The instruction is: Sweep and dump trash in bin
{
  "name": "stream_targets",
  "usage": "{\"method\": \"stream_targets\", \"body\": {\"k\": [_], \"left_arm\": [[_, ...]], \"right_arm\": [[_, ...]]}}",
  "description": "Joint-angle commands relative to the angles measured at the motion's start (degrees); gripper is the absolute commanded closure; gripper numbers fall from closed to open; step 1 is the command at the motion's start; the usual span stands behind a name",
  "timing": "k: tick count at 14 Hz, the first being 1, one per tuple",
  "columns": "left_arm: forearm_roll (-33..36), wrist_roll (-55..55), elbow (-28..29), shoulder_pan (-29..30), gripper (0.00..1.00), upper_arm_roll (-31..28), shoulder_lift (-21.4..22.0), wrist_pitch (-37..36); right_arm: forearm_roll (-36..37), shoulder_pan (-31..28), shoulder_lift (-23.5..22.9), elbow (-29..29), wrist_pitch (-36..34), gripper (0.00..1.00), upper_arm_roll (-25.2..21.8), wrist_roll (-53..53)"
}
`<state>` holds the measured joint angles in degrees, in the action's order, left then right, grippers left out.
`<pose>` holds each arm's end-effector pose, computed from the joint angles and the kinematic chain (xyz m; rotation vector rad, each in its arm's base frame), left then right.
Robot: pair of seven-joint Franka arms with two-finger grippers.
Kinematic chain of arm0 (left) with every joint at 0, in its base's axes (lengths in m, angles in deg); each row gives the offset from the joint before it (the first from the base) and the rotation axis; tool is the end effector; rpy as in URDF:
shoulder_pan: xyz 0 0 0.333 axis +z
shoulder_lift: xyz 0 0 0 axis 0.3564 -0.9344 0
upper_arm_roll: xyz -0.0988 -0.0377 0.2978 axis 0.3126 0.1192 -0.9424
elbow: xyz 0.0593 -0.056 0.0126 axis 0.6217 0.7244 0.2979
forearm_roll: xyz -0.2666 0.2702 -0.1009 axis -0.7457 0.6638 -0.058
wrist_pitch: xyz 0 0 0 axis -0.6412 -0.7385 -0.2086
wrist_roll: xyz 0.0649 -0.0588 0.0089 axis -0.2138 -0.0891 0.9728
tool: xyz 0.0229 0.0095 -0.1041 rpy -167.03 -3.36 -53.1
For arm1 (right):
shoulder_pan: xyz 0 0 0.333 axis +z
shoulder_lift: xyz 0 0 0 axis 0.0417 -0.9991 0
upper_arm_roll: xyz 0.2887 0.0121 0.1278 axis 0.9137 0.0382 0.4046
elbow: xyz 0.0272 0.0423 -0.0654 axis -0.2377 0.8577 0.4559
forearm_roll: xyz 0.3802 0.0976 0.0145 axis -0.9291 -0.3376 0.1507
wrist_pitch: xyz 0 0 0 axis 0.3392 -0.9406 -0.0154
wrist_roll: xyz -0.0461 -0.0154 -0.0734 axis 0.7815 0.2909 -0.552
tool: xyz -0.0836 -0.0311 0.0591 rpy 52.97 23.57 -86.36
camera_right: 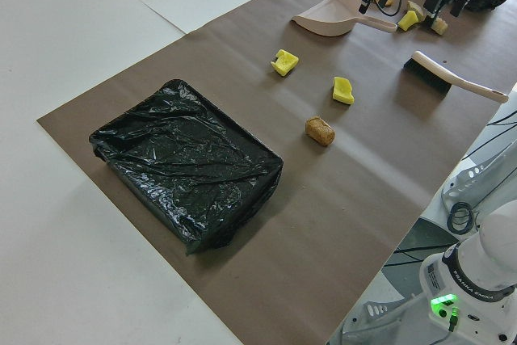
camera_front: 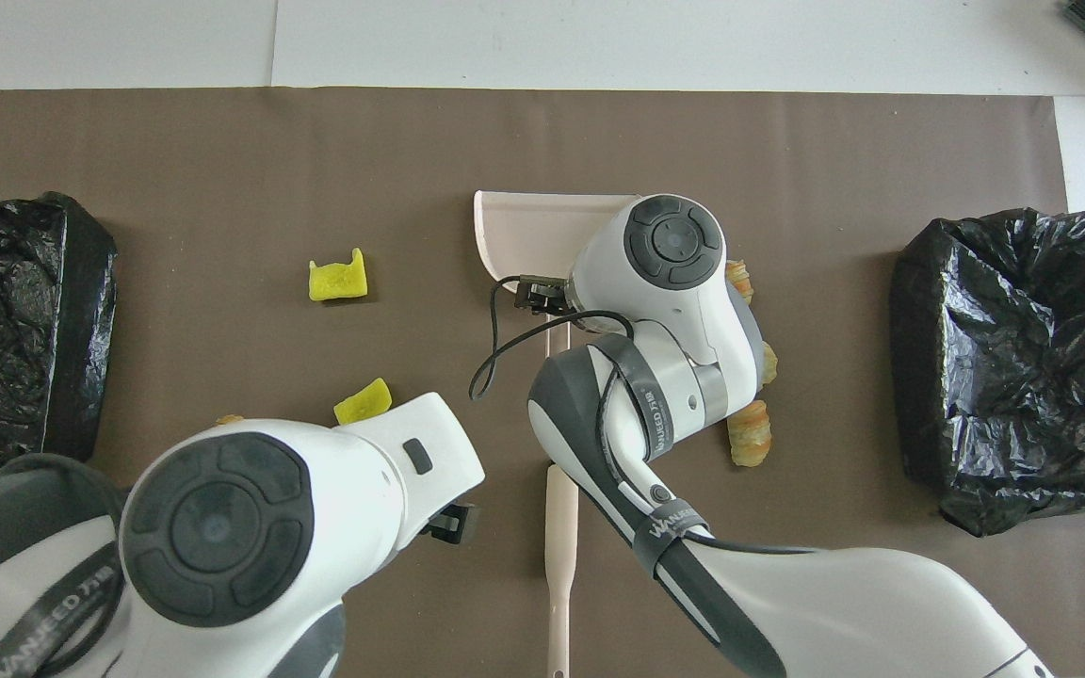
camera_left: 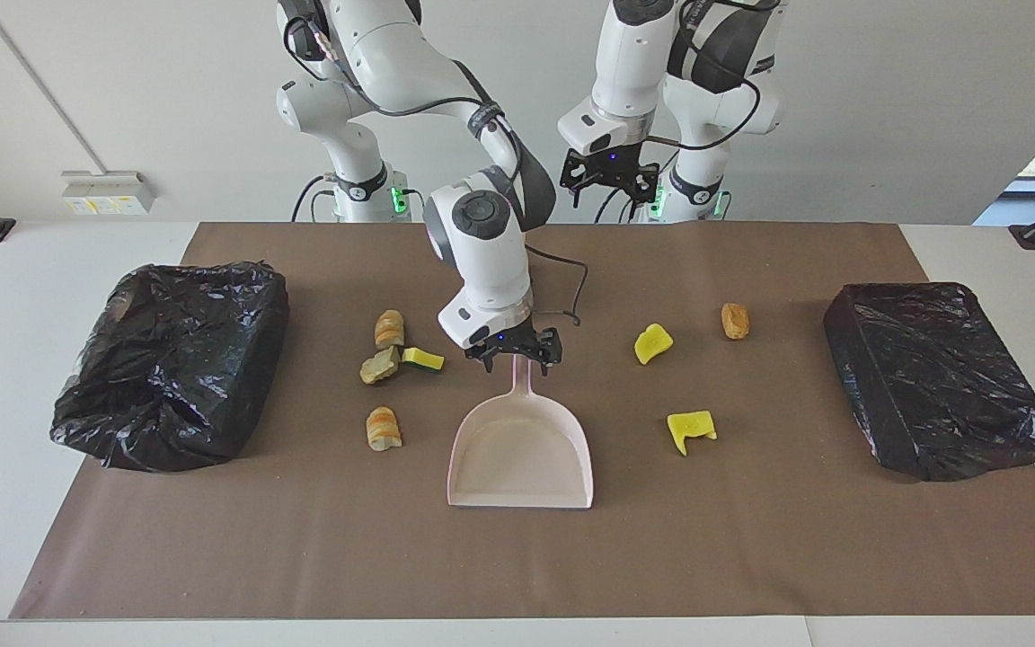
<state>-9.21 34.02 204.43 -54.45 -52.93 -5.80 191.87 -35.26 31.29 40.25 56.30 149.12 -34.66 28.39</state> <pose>0.3416 -0.3399 0.5185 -3.0962 0.5264 0.0711 0.5940 0.3429 0.3701 -3.0027 0.2385 -0.0487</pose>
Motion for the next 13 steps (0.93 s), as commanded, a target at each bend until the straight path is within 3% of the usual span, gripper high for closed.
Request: {"method": "stream_targets", "body": {"k": [1,3,5,6,9,10,12,13], "left_arm": [[-0.66,4.51,7.99,-5.43,0.0,-1.1,3.39,6.78],[-0.66,7.68,10.11,-9.99,0.0,-1.19,2.52,8.55],[-0.66,11.63,14.93,-13.34,0.0,-1.19,1.63,14.24],[-0.66,14.08,17.39,-15.18,0.0,-1.1,1.63,18.19],[-0.66,21.03,18.38,-20.19,0.0,-1.1,-2.83,23.75],[-0.66,23.84,18.38,-20.99,0.0,-1.1,-3.89,26.81],[-0.66,26.93,18.3,-22.49,0.0,-1.1,-6.26,30.26],[-0.66,27.03,18.3,-22.5,0.0,-1.1,-6.62,30.53]], "right_arm": [[-0.72,0.25,-1.62,-0.46,-0.62,0.0,-0.17,1.14],[-0.54,0.25,-1.36,0.95,-1.06,0.02,-0.17,4.82],[-0.54,-0.02,-1.45,0.96,-1.15,0.23,-0.17,5.37],[-0.97,-0.02,-1.45,0.7,-1.67,0.45,-0.17,5.37],[-0.62,-0.28,-1.45,-1.77,-6.6,0.73,-0.17,5.37],[-1.06,-0.28,-1.45,-1.77,-6.69,1.0,-0.17,5.2],[-0.36,-0.98,-1.62,-1.68,-6.43,1.0,-0.25,9.55],[-1.32,-2.03,-1.54,-1.77,-6.25,1.0,-0.25,18.64]]}}
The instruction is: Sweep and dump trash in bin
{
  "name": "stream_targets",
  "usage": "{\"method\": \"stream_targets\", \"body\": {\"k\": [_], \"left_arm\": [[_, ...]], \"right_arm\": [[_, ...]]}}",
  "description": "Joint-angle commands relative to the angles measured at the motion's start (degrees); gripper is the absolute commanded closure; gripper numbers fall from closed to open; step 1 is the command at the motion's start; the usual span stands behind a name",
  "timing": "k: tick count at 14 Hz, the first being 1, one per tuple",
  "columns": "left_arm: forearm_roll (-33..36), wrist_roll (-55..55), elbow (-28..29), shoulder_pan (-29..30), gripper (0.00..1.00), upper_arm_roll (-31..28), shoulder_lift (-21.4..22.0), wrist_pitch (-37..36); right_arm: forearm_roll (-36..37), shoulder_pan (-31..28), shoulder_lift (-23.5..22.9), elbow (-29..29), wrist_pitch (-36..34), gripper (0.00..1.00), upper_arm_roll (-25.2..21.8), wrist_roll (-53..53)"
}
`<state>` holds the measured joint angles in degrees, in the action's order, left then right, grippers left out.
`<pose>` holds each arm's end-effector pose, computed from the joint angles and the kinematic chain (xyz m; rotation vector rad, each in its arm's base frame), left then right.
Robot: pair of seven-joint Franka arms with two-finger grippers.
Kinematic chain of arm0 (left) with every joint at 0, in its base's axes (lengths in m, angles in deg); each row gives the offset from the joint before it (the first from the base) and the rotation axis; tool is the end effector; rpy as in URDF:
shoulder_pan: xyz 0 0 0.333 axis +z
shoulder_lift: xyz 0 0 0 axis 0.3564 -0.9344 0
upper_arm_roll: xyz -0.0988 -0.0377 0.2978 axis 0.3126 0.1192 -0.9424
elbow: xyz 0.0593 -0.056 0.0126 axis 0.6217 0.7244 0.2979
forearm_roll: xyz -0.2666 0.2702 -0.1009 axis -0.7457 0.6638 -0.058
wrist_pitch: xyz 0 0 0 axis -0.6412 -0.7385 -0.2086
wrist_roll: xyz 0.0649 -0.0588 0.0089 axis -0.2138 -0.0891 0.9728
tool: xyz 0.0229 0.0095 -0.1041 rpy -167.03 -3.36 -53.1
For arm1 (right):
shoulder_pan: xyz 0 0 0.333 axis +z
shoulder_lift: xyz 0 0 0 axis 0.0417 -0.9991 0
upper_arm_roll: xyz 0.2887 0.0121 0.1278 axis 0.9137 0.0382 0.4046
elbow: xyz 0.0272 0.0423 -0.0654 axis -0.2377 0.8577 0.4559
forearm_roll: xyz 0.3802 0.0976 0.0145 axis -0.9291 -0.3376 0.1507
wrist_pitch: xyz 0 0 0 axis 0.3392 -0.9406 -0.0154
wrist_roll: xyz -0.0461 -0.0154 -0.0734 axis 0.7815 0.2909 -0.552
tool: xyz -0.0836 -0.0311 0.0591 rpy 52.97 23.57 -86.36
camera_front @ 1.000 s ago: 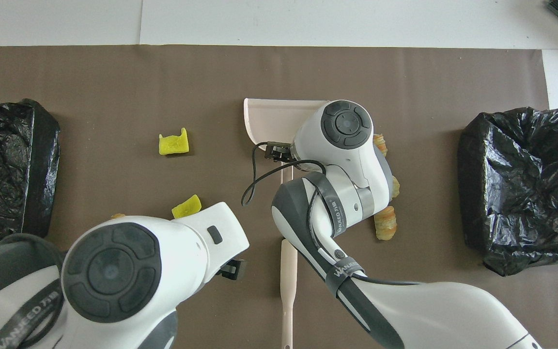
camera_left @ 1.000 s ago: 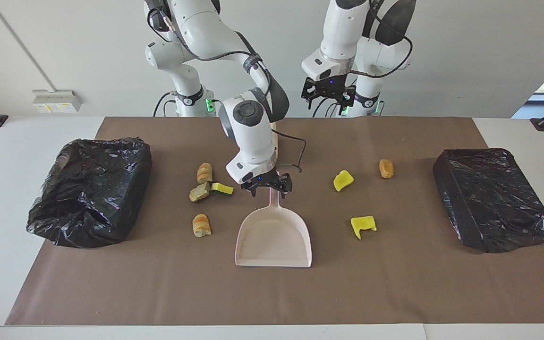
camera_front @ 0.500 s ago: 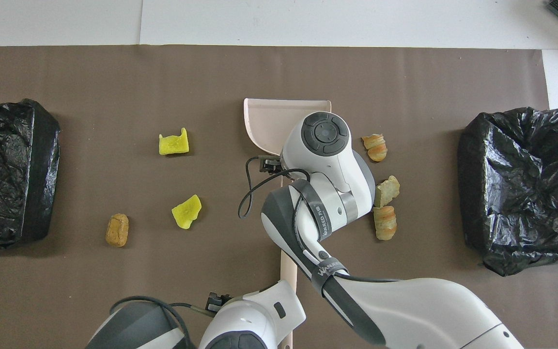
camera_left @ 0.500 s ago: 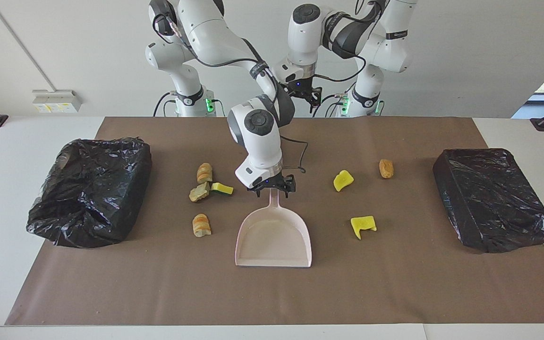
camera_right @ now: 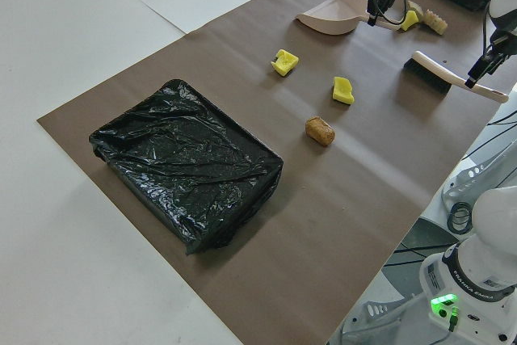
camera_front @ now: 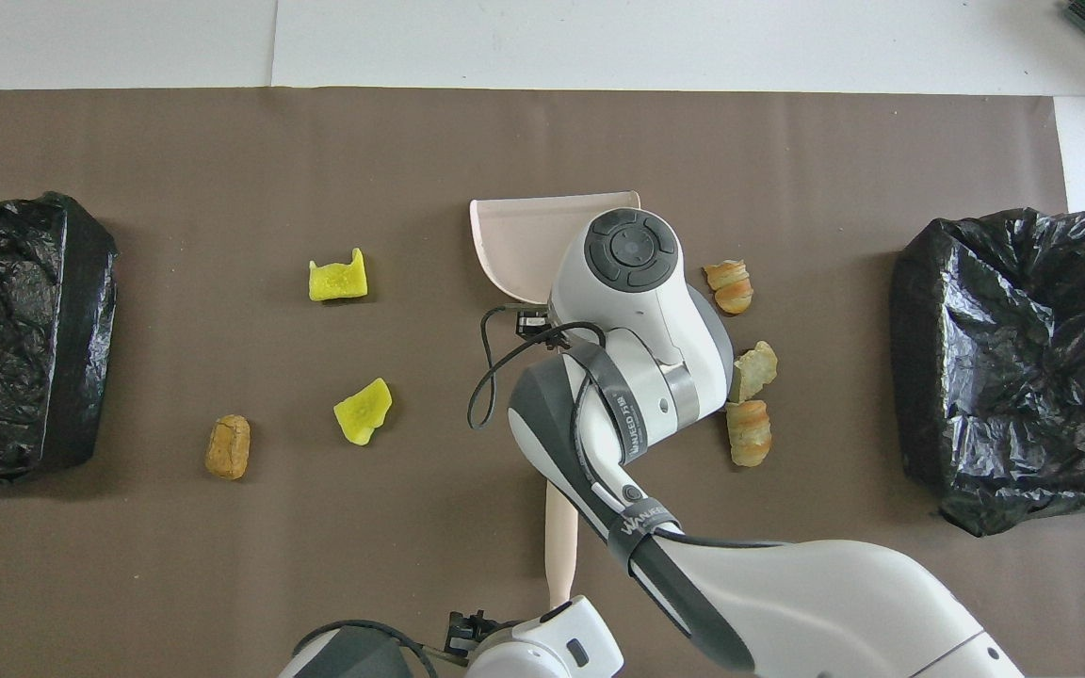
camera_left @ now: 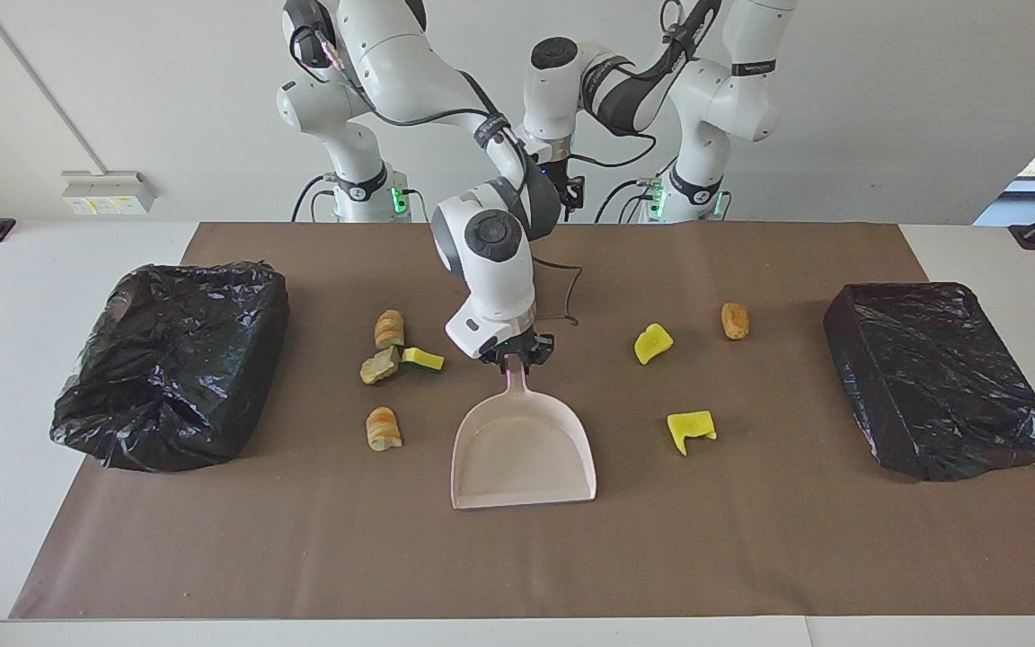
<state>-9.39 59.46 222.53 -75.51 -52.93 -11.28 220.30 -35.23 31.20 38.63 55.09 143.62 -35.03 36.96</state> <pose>0.2032 -0.4315 0.3707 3.0642 -0.3630 0.0043 0.5916 0.3382 0.3520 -3.0634 0.0167 0.0735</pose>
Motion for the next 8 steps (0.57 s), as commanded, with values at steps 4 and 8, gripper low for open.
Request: {"method": "stream_targets", "body": {"k": [4,8], "left_arm": [[-0.48,1.59,0.11,-1.53,0.0,-1.1,-2.2,2.1],[-0.48,2.2,-0.41,-2.5,0.14,-1.1,-3.96,2.1]], "right_arm": [[-0.57,-5.2,2.01,-0.2,-1.71,1.0,-0.4,29.81],[-0.22,-9.51,3.77,0.15,-3.98,1.0,-0.58,45.97]]}}
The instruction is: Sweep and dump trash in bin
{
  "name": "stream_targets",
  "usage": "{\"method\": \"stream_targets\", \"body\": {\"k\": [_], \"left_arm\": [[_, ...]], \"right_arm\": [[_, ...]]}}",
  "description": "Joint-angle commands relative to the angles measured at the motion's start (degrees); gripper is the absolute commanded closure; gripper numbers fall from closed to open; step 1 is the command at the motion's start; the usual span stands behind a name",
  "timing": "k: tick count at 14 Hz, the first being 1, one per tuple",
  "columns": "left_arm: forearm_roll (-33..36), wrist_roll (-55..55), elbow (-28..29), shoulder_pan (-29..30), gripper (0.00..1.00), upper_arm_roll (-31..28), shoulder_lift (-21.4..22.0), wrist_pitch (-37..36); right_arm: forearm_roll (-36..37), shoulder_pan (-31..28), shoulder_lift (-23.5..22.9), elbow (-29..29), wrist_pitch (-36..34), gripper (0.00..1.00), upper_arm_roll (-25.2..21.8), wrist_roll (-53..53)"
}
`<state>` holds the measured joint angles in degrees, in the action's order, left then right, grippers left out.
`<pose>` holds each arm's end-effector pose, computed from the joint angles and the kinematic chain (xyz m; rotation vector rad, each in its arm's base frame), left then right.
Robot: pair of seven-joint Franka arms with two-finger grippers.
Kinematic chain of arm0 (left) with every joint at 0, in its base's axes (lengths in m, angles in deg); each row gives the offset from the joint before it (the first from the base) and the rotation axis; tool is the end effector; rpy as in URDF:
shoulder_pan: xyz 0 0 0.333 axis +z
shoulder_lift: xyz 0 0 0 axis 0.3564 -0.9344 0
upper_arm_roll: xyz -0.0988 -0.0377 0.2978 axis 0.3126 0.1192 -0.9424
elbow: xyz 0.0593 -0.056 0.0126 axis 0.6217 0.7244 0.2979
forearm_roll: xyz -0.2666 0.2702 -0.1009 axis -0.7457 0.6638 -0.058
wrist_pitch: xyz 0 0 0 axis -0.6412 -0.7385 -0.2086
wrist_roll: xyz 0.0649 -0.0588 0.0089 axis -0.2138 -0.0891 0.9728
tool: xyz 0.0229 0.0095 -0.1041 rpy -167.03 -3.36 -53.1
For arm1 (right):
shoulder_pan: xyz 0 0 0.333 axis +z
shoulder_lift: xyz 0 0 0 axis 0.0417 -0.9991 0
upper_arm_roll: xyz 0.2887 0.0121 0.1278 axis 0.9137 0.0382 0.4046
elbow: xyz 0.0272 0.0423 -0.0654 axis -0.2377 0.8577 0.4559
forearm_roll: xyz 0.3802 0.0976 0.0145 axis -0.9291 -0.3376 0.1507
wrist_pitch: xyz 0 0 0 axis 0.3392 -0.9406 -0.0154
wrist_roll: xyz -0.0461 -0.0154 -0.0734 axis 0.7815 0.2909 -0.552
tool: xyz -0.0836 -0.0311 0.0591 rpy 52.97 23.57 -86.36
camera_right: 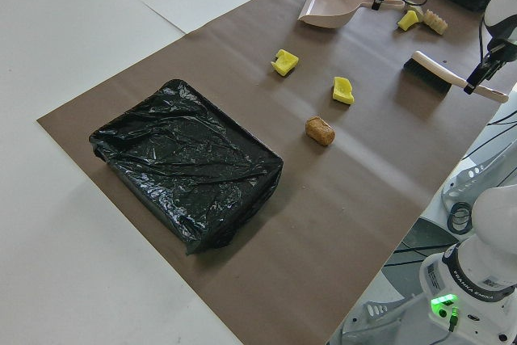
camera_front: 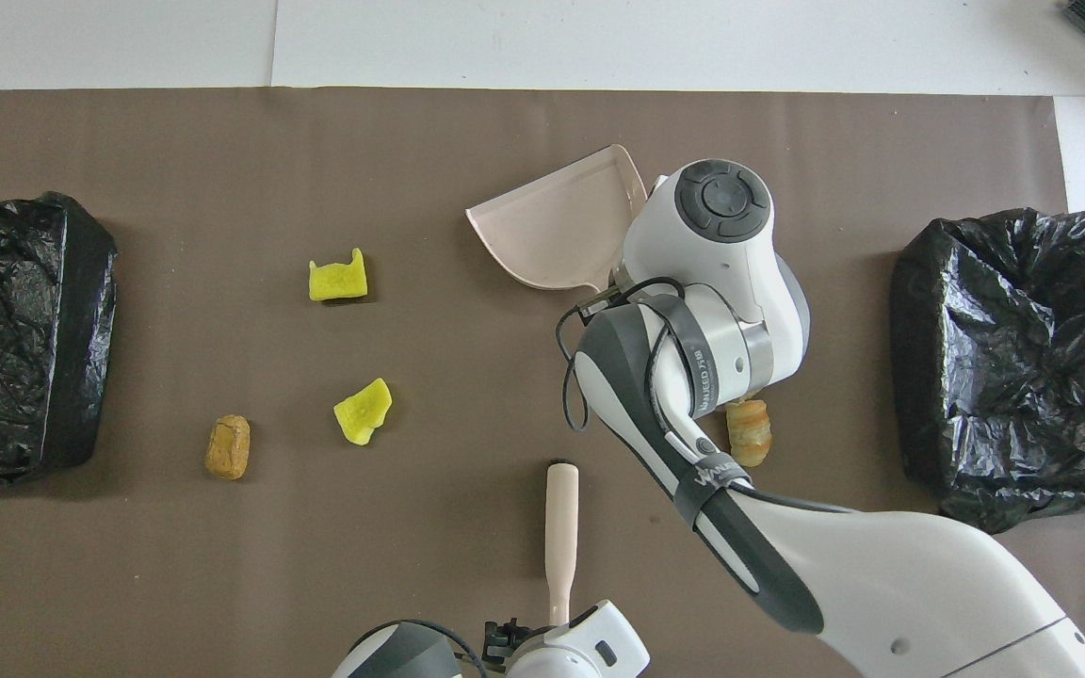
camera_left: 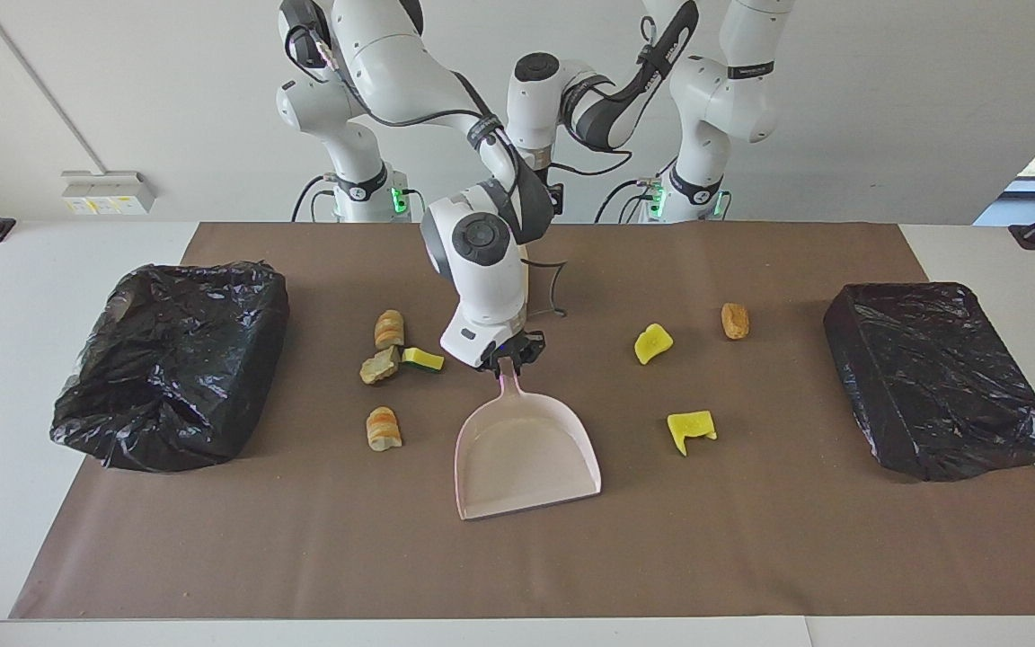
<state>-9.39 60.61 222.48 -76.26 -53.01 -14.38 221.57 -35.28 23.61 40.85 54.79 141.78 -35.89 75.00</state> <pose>0.2001 -0.4372 0.3476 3.0871 -0.3505 -0.0326 0.6309 0.2480 0.3783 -2.9517 -0.7700 0.0018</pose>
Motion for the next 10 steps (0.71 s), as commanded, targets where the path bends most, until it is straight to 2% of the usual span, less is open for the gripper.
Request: {"method": "stream_targets", "body": {"k": [1,2,3,5,6,7,8,10], "left_arm": [[-0.48,1.32,-0.28,-1.83,0.23,-1.03,-0.77,0.22],[-0.48,2.02,-0.28,-1.83,0.33,-1.03,-0.68,-0.22],[-0.48,2.64,-0.45,-1.83,0.47,-1.12,-0.77,-0.58],[-0.48,2.38,-1.51,-1.13,0.81,-1.21,-1.21,-1.54],[-0.48,2.38,-1.51,-1.04,0.92,-1.29,-1.21,-1.81],[-0.48,2.38,-1.51,-1.04,0.99,-1.29,-1.12,-2.42],[-0.48,2.38,-1.51,-1.04,1.0,-1.29,-1.12,-3.47],[-0.31,2.03,-2.56,-0.78,1.0,-1.82,-0.25,-5.58]], "right_arm": [[0.79,-2.26,1.64,0.53,-2.68,1.0,0.18,11.11],[2.98,-2.27,1.64,0.45,-2.69,1.0,0.27,12.36],[5.52,-2.27,1.64,0.45,-2.86,1.0,0.36,12.98],[8.0,-2.27,1.82,0.27,-4.96,1.0,0.45,20.07],[8.44,-2.27,1.82,0.1,-5.58,1.0,0.36,22.19],[10.88,-2.09,1.82,0.09,-5.76,1.0,0.36,23.09],[13.6,-2.09,1.91,0.01,-6.11,1.0,0.62,23.88],[14.34,-2.27,1.91,-0.08,-7.69,1.0,0.97,27.64]]}}
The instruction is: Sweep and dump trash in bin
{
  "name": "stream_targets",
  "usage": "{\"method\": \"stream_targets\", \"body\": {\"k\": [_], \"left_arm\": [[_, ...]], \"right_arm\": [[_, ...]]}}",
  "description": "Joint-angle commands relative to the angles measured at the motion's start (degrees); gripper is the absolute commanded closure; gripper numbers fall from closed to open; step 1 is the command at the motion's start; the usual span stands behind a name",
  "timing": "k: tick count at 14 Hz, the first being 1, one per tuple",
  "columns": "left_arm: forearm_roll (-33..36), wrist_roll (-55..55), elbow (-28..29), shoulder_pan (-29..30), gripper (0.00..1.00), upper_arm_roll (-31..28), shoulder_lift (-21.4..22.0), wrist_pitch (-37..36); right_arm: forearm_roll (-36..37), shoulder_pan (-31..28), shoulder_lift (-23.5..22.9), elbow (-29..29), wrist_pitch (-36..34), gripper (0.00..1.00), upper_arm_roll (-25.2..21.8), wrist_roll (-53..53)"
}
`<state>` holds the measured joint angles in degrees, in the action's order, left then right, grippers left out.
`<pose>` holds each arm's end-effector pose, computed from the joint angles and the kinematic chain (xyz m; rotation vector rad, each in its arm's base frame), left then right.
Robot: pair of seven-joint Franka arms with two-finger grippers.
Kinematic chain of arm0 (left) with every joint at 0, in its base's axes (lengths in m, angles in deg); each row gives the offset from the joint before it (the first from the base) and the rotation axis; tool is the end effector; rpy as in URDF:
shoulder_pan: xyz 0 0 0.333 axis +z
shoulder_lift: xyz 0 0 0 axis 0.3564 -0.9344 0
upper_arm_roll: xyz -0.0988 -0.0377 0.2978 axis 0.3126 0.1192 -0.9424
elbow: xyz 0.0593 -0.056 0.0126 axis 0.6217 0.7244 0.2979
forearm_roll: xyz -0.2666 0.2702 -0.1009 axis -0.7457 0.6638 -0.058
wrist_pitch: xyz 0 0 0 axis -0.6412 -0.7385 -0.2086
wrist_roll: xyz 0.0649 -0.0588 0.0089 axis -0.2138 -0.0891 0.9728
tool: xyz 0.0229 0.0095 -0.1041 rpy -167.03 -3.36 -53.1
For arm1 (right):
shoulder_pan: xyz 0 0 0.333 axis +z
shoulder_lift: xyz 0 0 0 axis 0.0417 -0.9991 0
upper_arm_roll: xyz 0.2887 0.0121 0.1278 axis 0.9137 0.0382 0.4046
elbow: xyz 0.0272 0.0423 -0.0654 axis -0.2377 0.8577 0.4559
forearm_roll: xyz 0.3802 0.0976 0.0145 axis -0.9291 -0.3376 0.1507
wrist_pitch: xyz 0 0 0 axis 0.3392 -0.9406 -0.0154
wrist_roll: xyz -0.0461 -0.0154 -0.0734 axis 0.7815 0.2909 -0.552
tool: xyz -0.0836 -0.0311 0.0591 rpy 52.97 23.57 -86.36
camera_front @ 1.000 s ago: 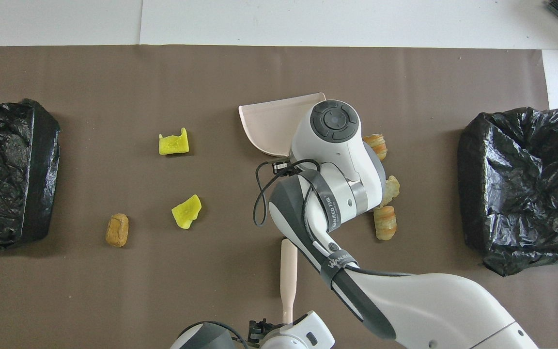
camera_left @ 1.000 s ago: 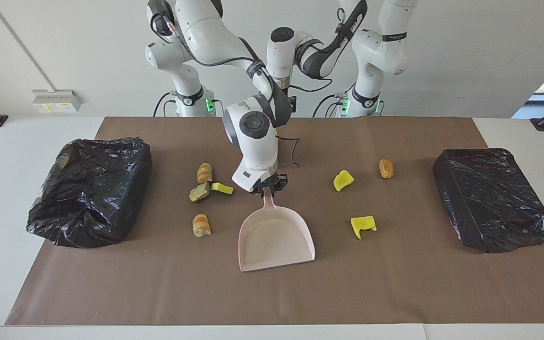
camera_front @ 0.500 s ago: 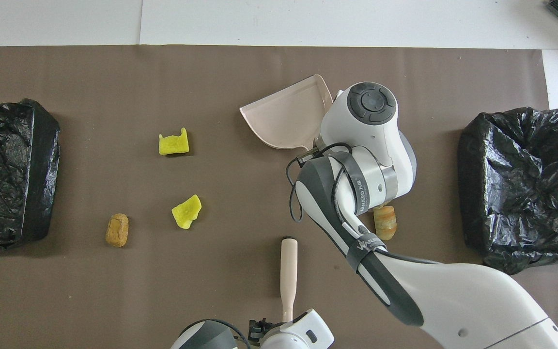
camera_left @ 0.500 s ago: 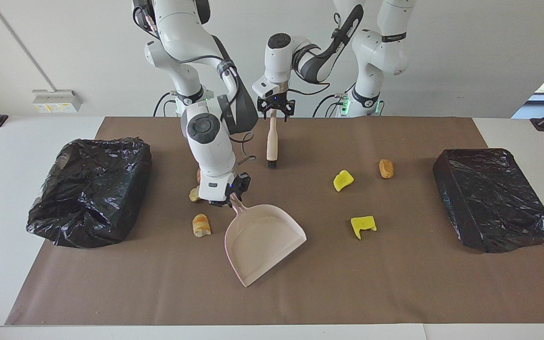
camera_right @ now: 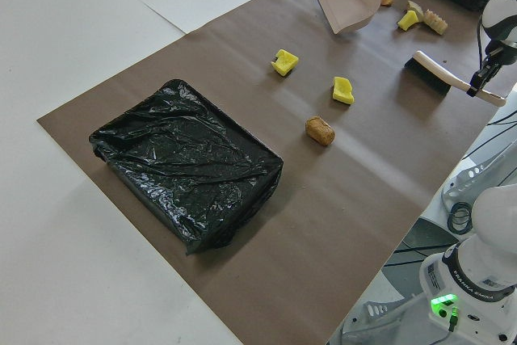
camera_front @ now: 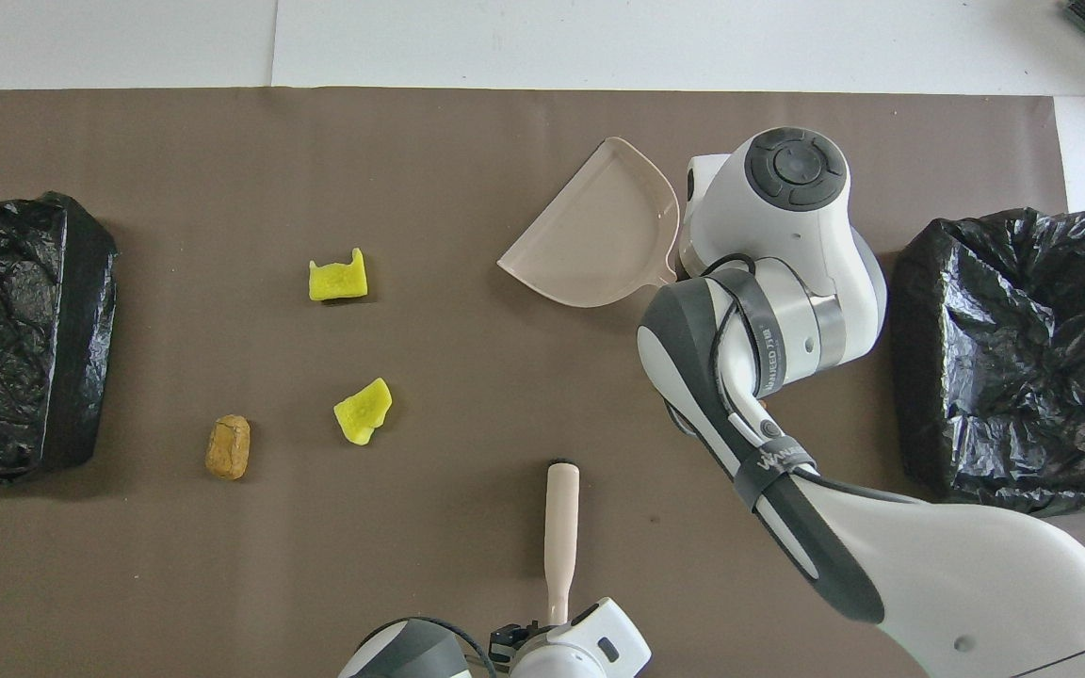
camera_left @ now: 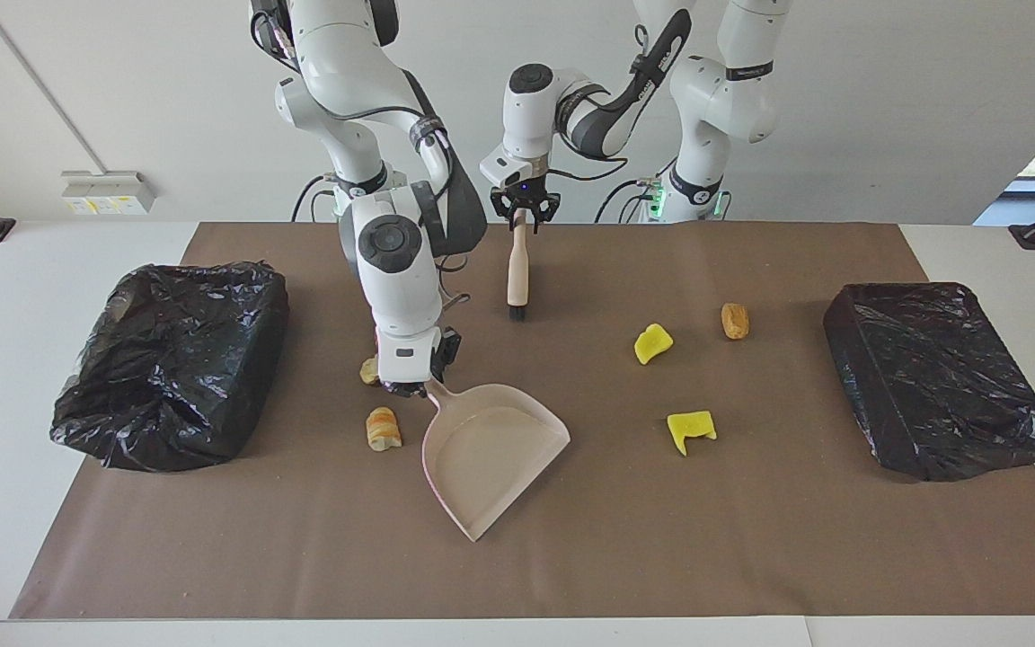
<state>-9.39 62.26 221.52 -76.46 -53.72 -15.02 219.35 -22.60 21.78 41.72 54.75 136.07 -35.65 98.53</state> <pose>0.2042 -0.4367 0.3461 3.1184 -0.2964 -0.0660 0.6309 0.2135 0.3805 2.6830 1.4430 -0.1459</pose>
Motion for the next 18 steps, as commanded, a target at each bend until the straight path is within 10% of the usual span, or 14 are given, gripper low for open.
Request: {"method": "stream_targets", "body": {"k": [1,18], "left_arm": [[-0.05,0.37,-2.91,0.73,1.0,-1.37,0.92,-5.54],[9.26,-1.73,-9.87,35.27,1.0,-1.37,10.05,-28.58]], "right_arm": [[1.4,-0.53,1.38,-0.04,-2.08,1.0,0.74,6.23],[-3.7,6.31,3.32,4.09,-4.72,1.0,2.14,17.77]]}}
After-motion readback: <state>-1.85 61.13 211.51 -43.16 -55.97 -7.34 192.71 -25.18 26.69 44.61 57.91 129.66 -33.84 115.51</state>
